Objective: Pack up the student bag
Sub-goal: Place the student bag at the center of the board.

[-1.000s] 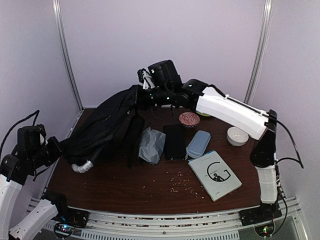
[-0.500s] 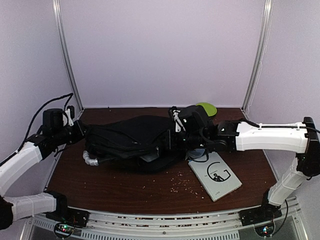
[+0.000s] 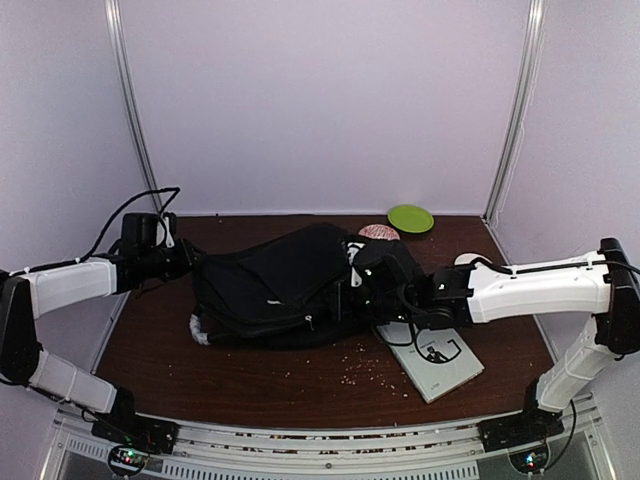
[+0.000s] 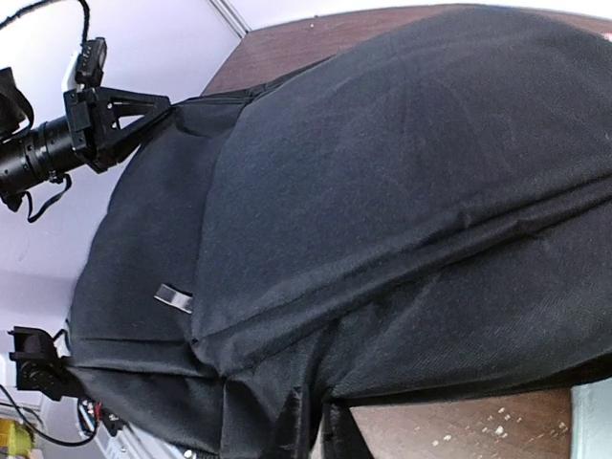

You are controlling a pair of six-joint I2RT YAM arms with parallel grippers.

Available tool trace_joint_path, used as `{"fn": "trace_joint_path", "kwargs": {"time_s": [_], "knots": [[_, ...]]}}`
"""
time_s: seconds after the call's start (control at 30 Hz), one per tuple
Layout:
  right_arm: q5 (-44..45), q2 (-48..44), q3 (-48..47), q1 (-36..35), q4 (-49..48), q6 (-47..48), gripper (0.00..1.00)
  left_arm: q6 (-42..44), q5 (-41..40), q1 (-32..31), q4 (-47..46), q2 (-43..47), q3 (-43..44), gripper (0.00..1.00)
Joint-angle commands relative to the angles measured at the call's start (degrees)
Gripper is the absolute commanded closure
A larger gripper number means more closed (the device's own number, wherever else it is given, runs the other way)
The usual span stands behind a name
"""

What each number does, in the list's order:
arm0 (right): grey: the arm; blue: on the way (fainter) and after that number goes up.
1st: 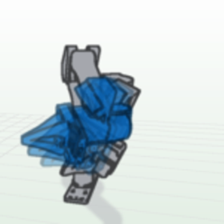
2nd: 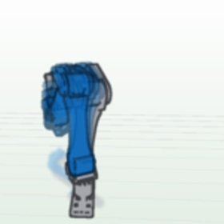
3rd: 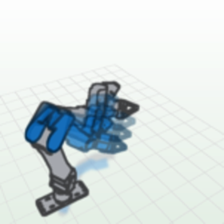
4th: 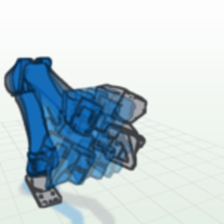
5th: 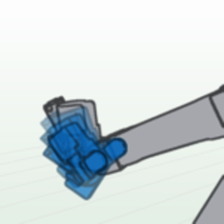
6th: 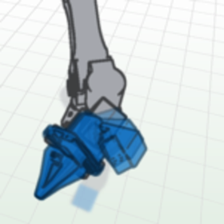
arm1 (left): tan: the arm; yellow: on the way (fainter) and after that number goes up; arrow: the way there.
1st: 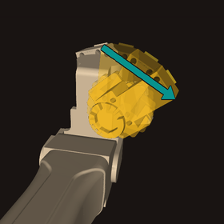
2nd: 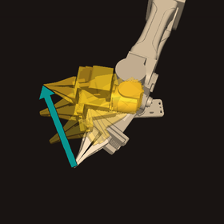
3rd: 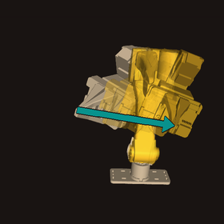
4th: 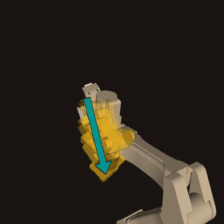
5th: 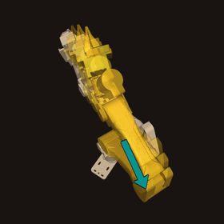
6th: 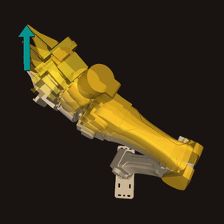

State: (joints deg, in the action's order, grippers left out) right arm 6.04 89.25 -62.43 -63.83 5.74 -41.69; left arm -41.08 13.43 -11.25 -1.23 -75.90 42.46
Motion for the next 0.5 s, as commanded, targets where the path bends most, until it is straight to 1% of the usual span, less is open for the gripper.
{"fn": "trace_joint_path", "kwargs": {"time_s": [0.0,0.07,0.1,0.13,0.23,0.3,0.33,0.47], "knots": [[-2.0,-0.7,-0.5,-1.3,-0.3,1.4,0.81,0.6,-4.0,0.2,-1.0,2.3,2.0,0.6],[-1.7,-1.1,-0.5,-1.3,0.5,1.6,0.66,0.8,-5.3,0.2,1.9,4.3,1.9,0.43],[-1.5,-1.3,-0.8,-1.2,1.1,1.7,0.62,0.8,-6.1,0.1,3.4,5.3,1.9,0.37],[-1.3,-1.5,-1.0,-1.3,2.1,1.7,0.55,0.9,-6.9,-0.1,5.2,6.4,1.9,0.31],[-0.7,-2.5,-1.2,-1.2,3.8,1.9,0.45,1.2,-9.6,-0.9,10.2,11.1,1.7,0.18],[0.3,-3.7,-0.6,-1.2,4.9,2.0,0.4,1.4,-12.6,-2.1,14.3,14.7,1.5,0.06],[1.2,-4.3,-0.3,-1.1,5.4,2.2,0.38,1.5,-14.2,-2.9,16.4,16.7,1.4,0.03],[5.1,-7.0,2.0,1.5,7.8,2.9,0.29,-1.2,-20.8,-6.7,24.2,24.7,-1.1,0.02]]}}
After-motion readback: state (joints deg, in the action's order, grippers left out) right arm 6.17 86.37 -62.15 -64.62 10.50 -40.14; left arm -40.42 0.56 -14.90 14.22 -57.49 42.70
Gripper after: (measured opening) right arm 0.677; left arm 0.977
